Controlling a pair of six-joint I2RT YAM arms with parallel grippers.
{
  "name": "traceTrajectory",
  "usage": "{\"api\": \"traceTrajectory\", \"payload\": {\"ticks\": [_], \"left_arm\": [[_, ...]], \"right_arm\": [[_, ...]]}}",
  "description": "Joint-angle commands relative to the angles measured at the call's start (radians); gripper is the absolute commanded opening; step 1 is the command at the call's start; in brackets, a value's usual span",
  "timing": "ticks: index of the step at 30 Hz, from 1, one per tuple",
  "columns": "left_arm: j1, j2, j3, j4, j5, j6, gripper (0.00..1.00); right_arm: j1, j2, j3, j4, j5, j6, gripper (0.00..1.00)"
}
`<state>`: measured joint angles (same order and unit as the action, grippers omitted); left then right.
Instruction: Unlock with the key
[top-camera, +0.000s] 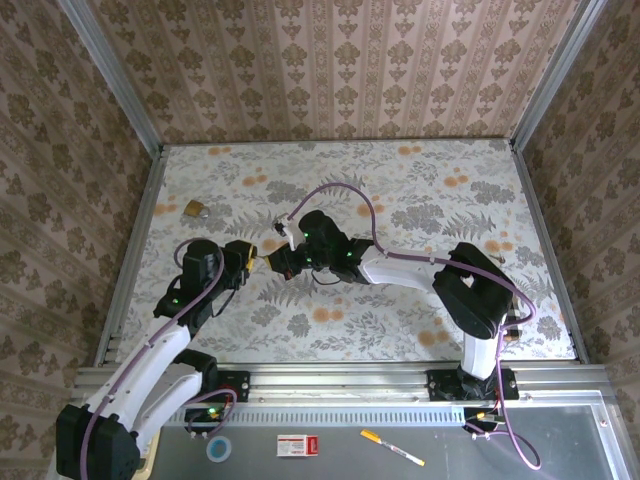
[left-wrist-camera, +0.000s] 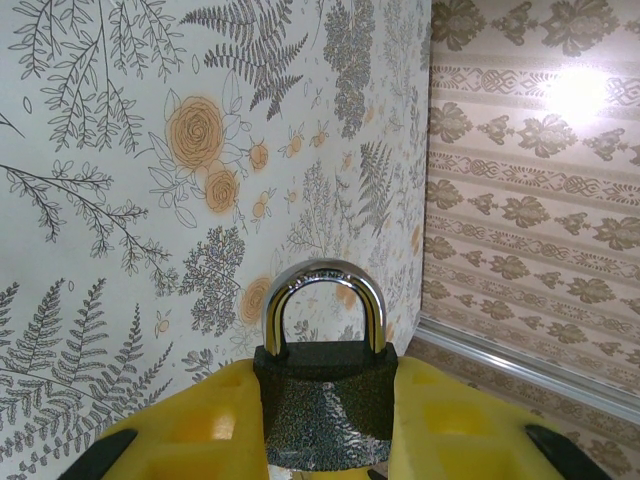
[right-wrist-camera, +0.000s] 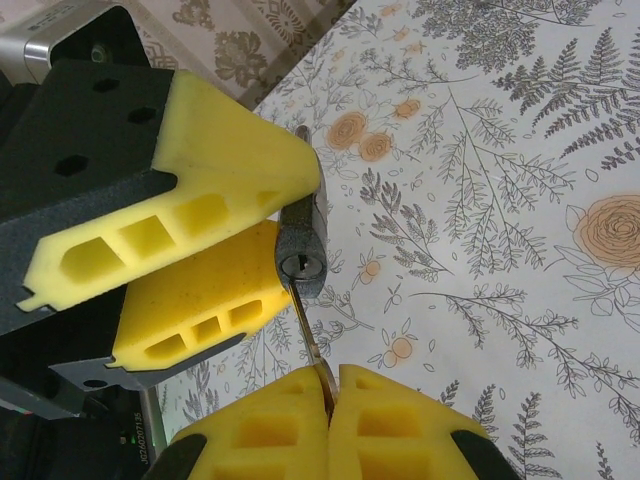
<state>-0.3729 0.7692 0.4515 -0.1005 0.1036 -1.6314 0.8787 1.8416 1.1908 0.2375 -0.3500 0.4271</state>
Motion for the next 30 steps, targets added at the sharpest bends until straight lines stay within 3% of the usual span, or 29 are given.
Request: {"api": "traceTrajectory", "payload": {"ticks": [1,30], "left_arm": [[-0.006,-0.012,-0.011,0.026,-0.018,-0.022,0.01],[-0.027,0.001,-0.018,0.048,-0.024,-0.022,0.00]], "right_arm": [[-0.010,0.009,-0.008,0.032,0.011,0.017,0.00],[-0.017,0.032,0.011,0.037,0.010,0.029,0.00]]}}
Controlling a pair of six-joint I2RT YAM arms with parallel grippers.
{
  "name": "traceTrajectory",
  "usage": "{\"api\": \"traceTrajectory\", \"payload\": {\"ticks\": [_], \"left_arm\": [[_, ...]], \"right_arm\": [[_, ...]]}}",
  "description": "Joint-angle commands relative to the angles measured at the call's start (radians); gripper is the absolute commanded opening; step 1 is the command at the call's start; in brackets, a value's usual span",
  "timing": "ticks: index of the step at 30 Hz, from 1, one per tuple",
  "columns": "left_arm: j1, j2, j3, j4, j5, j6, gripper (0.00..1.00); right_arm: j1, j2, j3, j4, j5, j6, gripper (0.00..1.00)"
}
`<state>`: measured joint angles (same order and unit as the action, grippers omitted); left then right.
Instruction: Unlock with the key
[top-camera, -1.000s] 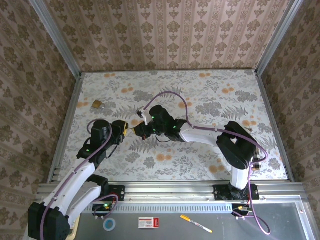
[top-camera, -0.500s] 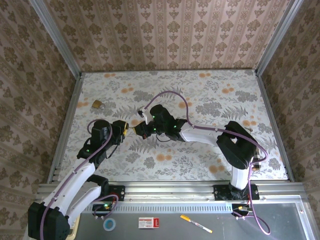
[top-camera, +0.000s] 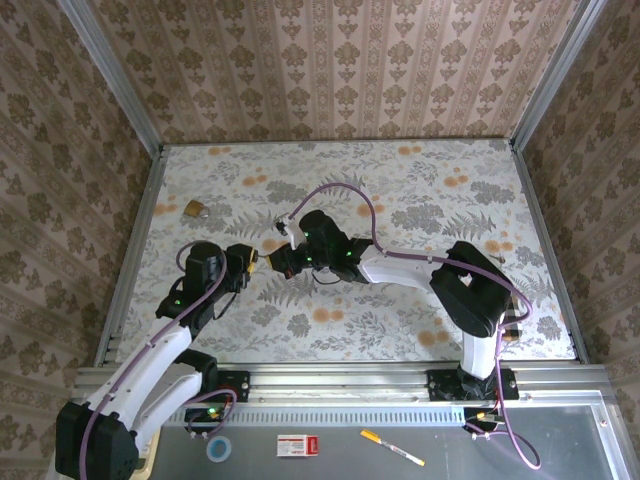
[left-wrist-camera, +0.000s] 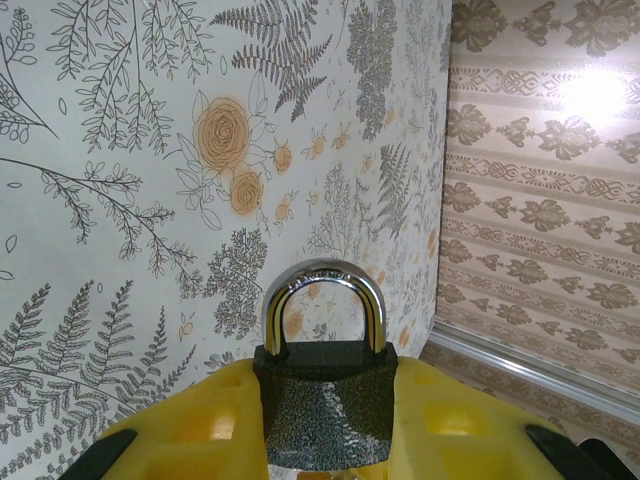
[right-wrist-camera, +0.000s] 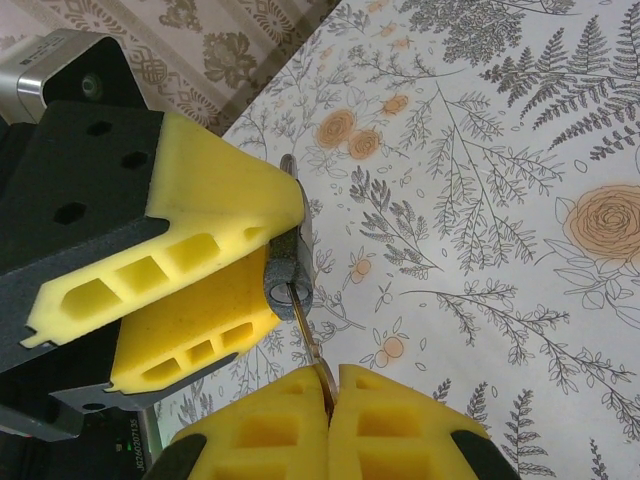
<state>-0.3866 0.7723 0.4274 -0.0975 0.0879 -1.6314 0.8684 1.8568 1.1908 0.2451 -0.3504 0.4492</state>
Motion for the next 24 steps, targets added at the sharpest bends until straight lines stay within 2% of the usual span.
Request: {"api": "traceTrajectory", "payload": {"ticks": [1,16,24], "left_arm": [[-0.016,0.002,0.009,0.044,-0.007,-0.021,0.00],[-0.058,0.042,0.022,0.089,-0.018,-0.045,0.00],[-0.064,0.087,0.045,0.147,-0.015,-0.079,0.00]], "right_arm": [[-0.006,0.018,0.010,0.033,0.012,0.006,0.00],[0.003,0.014,-0.002,0.075,0.012,-0.004,0.00],[0.049,-0.013,-0.045,0.122,0.093,-0.082,0.00]]}}
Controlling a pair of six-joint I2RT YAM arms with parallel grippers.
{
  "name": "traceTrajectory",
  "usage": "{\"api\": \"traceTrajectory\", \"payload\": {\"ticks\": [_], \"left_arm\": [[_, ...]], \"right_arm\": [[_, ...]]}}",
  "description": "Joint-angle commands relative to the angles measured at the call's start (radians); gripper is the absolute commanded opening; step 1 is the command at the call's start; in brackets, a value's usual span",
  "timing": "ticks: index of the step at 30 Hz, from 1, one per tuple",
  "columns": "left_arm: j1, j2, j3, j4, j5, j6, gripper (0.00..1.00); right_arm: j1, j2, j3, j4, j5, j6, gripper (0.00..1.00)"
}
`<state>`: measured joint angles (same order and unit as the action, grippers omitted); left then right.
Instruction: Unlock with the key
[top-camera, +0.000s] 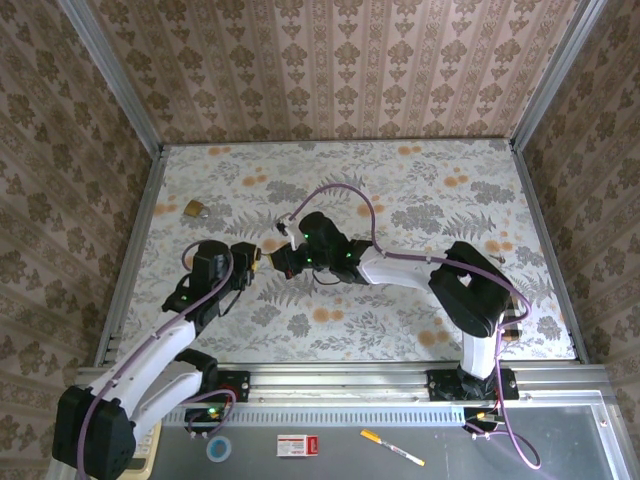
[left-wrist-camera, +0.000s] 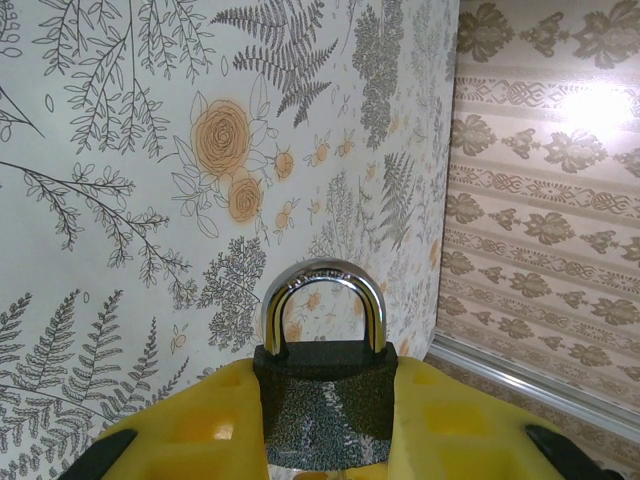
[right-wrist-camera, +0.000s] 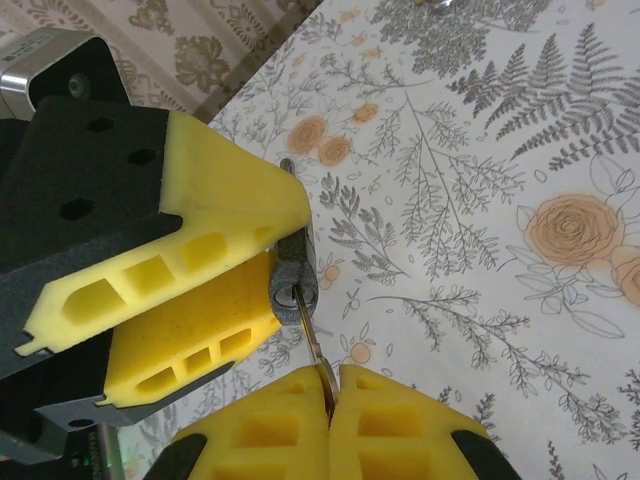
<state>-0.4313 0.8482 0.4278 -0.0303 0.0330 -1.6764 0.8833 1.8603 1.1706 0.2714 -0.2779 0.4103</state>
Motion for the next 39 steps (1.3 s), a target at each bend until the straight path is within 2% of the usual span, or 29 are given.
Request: {"api": "traceTrajectory", "payload": {"ticks": [1,2,7,16,23,32,39], "left_arm": [[-0.020,0.018,0.048,0.092,0.041,-0.037,0.00],[-0.045,0.022,0.049,0.096,0.043,-0.041,0.00],[-0.061,0.027,0.056,0.111,0.038,-0.050,0.00],[-0.075,-0.007,0.034,0.123,0.021,-0.062,0.00],[-0.078,-0.016,0.034,0.136,0.021,-0.068,0.00],[-0.086,-0.006,0.047,0.132,0.033,-0.051,0.00],[-0.092,0.011,0.088,0.087,0.049,0.026,0.00]], "right_arm": [[0.038,-0.020,-0.035,0.118,0.030,-0.047,0.00],[0.041,-0.023,-0.041,0.131,0.036,-0.050,0.00],[0.046,-0.031,-0.069,0.204,0.062,-0.039,0.00],[-0.001,-0.016,-0.095,0.369,-0.092,0.121,0.00],[0.010,-0.028,-0.073,0.304,-0.126,0.052,0.00],[0.063,-0.047,-0.006,0.101,-0.022,-0.141,0.00],[0.065,-0.051,0.033,0.033,-0.036,-0.209,0.00]]}}
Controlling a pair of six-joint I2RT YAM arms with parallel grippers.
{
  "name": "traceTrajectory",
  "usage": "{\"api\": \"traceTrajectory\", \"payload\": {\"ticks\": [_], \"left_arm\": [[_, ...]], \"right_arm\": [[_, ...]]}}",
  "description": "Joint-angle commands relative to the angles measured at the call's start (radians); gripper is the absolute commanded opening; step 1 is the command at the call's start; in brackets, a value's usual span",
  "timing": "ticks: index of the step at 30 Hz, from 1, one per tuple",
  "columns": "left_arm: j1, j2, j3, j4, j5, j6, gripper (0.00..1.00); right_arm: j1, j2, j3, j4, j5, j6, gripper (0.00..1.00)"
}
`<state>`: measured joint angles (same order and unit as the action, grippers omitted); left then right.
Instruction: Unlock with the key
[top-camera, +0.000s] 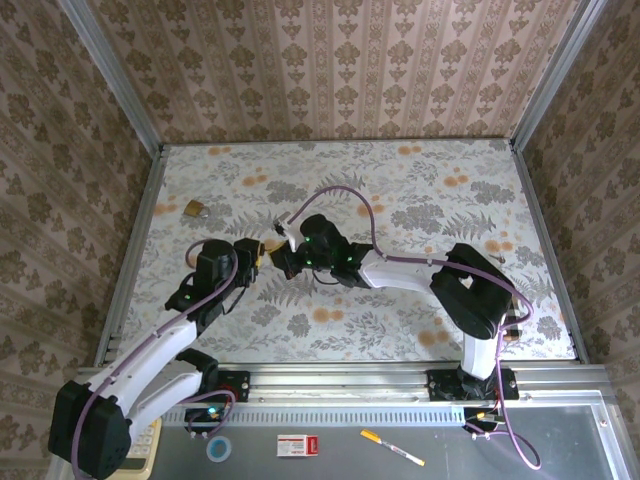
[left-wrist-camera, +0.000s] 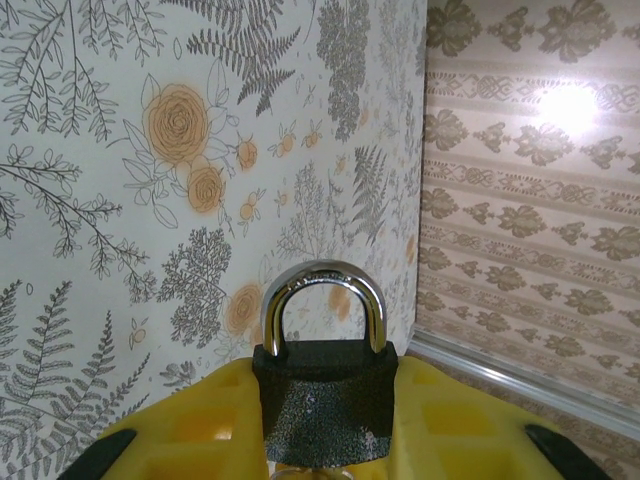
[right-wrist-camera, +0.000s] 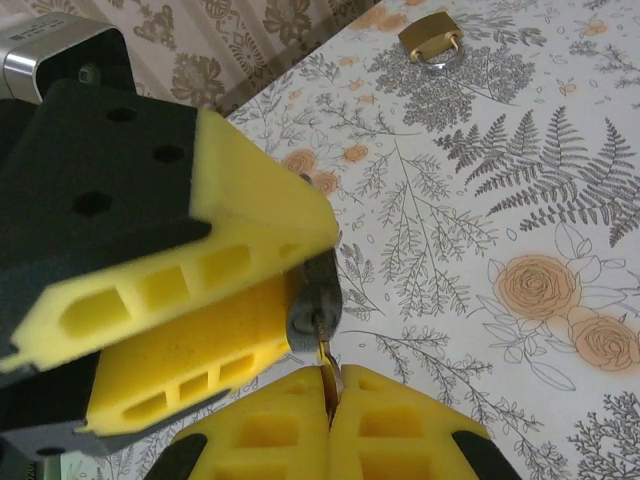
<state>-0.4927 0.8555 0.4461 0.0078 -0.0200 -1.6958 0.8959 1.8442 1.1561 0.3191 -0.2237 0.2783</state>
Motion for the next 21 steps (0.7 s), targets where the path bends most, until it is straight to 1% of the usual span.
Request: {"api": "traceTrajectory", "payload": {"ticks": [1,4,7,9,13,17,21], "left_arm": [[-0.030,0.008,0.076,0.047,0.106,0.055,0.00],[-0.037,0.025,0.083,0.063,0.121,0.070,0.00],[-0.054,0.036,0.077,0.093,0.112,0.070,0.00],[-0.079,0.051,0.064,0.147,0.093,0.065,0.00],[-0.107,0.068,0.079,0.182,0.079,0.092,0.00],[-0.110,0.056,0.103,0.205,0.071,0.175,0.00],[-0.108,0.079,0.095,0.298,0.083,0.247,0.00]], "right_arm": [[0.051,-0.035,0.052,-0.021,-0.089,-0.081,0.00],[0.043,-0.030,0.066,-0.030,-0.105,-0.063,0.00],[0.031,-0.018,0.065,0.026,-0.165,0.004,0.00],[0.029,-0.006,0.062,0.073,-0.193,0.048,0.00],[0.017,0.008,0.066,0.107,-0.217,0.107,0.00],[-0.061,0.009,0.010,0.279,-0.328,0.322,0.00],[-0.119,0.004,-0.037,0.474,-0.433,0.557,0.00]]}}
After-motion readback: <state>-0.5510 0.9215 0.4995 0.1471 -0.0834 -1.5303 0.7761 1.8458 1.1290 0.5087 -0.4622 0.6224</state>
